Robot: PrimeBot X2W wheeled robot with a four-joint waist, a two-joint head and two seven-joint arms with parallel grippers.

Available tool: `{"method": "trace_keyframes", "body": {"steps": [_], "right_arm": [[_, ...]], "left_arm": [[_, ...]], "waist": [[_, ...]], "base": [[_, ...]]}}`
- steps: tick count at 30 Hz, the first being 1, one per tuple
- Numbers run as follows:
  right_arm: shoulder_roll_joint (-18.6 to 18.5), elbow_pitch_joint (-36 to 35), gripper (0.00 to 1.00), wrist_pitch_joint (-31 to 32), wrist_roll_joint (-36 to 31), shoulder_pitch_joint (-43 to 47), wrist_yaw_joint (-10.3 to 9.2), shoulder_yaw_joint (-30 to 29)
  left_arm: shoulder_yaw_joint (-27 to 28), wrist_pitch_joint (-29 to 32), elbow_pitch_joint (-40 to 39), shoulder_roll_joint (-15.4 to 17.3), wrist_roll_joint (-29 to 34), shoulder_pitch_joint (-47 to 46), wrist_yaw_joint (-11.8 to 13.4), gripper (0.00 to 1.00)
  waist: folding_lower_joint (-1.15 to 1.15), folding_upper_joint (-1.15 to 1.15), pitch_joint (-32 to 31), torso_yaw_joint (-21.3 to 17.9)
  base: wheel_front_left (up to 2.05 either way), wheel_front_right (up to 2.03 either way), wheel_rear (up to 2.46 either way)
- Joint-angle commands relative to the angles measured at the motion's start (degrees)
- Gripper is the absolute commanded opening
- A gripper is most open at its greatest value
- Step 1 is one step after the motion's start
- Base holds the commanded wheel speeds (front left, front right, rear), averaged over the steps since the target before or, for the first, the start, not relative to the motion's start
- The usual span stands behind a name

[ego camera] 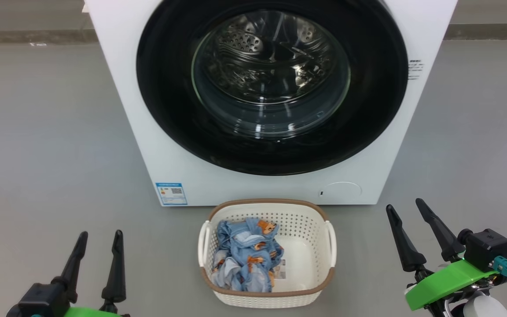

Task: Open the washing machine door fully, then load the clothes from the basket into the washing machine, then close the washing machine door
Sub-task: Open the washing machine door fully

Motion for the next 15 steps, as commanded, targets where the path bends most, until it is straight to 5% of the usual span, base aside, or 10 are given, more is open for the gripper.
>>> {"method": "trace_keyframes", "body": {"steps": [1,15], "right_arm": [[-0.73,-1.47,1.0,-0.69,0.42,-1.91,-0.06,1.09],[-0.76,-1.57,1.0,-0.69,0.54,-1.86,-0.06,1.04]], "left_arm": [[1.88,-0.69,-1.16,1.01,0.42,-2.84,-0.17,1.0],[1.7,-0.69,-1.99,0.9,-0.18,-2.56,-0.17,1.0]], "waist": [[0.0,0.0,0.0,-0.01],[0.0,0.0,0.37,-0.12]], "base": [[0.91,0.91,-1.83],[1.02,1.02,-2.03]]}}
